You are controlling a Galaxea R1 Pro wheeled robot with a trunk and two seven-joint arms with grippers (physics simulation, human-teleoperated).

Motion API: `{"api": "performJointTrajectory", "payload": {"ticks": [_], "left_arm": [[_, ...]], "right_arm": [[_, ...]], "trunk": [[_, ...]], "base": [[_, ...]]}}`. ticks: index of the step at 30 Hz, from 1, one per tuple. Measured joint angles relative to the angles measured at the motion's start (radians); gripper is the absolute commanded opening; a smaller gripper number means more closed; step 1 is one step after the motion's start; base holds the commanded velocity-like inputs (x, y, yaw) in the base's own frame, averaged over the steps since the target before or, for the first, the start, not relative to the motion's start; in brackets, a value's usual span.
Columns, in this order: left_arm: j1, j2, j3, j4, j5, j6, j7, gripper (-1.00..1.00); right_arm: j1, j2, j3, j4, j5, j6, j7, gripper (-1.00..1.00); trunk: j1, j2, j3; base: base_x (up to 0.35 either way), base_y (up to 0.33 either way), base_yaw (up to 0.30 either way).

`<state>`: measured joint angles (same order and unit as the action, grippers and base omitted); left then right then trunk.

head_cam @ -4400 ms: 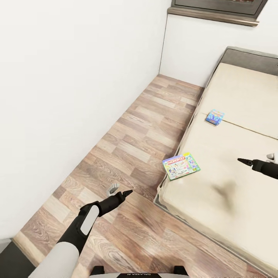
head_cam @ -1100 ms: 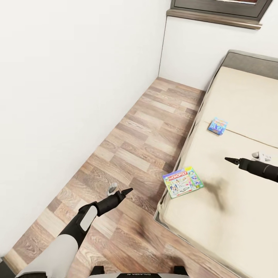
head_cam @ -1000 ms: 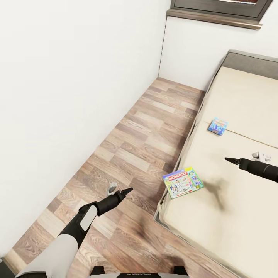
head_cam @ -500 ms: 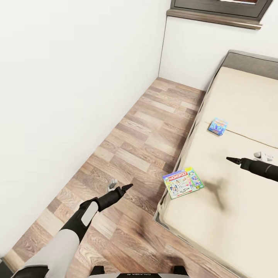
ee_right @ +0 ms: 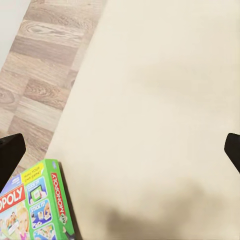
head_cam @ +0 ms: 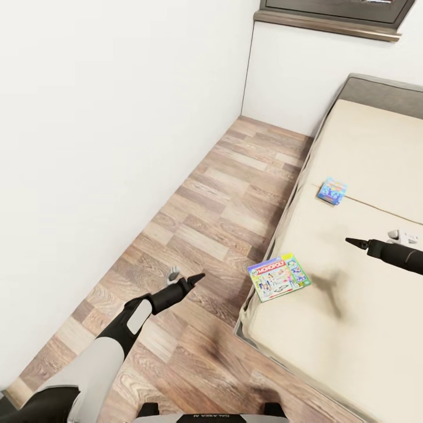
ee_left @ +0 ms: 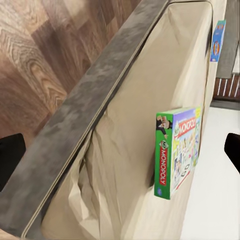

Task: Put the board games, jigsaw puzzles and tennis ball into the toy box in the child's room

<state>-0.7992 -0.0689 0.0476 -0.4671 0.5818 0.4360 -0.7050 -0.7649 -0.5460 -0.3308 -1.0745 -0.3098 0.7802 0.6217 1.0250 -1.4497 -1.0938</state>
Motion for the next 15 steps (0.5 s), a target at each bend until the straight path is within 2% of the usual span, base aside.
{"api": "performJointTrajectory", "payload": {"ticks": [15], "left_arm": [[-0.021,0.001,-0.002,0.014,0.000,-0.001,-0.038,1.00]], "right_arm": [[0.006,0.001,0.000,-0.015,-0.001,0.020,-0.013,1.00]], "trunk": [[0.000,0.000,-0.022]], "base": [[0.000,0.000,0.000]]}}
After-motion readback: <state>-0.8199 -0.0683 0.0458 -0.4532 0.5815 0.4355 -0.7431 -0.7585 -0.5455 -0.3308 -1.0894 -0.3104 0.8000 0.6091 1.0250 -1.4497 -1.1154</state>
